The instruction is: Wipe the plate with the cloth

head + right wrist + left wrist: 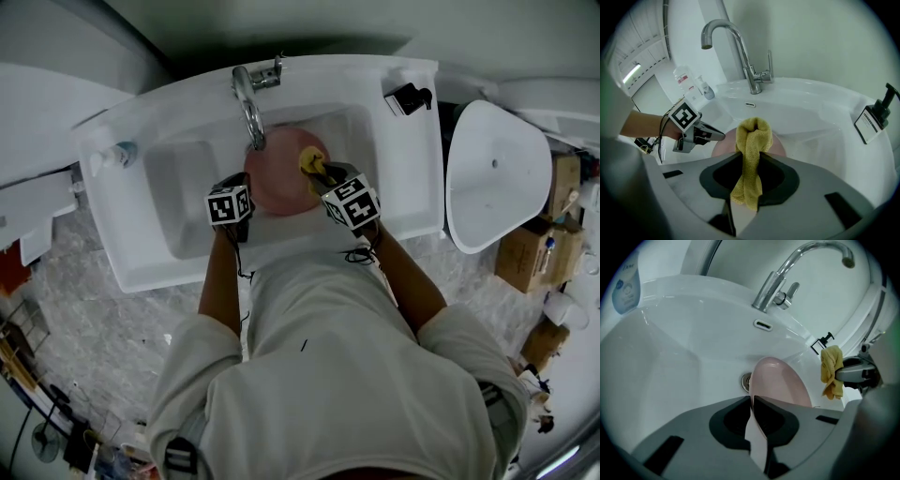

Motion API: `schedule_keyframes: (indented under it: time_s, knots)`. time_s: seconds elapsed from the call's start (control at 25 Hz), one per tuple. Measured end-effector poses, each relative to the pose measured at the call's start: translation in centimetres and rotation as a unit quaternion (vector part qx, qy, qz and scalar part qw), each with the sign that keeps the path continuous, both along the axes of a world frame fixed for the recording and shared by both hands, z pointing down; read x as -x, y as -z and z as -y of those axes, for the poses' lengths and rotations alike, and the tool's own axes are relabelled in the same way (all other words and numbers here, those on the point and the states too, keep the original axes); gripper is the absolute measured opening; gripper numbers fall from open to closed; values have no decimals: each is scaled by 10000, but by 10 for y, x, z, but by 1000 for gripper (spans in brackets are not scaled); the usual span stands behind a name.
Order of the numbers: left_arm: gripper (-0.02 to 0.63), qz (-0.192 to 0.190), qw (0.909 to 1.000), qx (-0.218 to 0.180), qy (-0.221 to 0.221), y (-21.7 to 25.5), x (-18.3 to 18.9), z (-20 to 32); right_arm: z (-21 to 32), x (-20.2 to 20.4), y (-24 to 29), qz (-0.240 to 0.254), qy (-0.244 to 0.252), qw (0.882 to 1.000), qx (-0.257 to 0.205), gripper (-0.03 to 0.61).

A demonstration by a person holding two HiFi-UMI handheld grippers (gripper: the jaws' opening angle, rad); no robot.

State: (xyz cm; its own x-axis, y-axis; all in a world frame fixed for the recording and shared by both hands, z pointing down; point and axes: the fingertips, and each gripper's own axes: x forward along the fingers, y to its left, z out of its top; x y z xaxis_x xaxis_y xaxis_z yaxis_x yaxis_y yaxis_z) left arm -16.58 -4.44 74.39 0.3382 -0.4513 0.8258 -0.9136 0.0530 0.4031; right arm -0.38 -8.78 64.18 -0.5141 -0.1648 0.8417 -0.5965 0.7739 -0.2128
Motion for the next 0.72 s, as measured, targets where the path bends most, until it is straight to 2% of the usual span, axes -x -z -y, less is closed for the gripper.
schedule_keyframes:
  time_s: [0.16,0.32,0.52,0.72]
  knots:
    - [38,177,9991,-293,-261,25,-6,0,3,-2,-11,-196,30,9998,94,92]
    - [40,318,9969,-515,-495,47,-14,1,11,-3,-35,-479,33,9977,468,92]
    - [41,421,9944,-684,-684,62,-19,-1,24,6,-52,-848,137,9932,785,92]
    - [43,485,9915,-850,-853,73,-24,-3,33,17,-67,-946,39,9911,935,92]
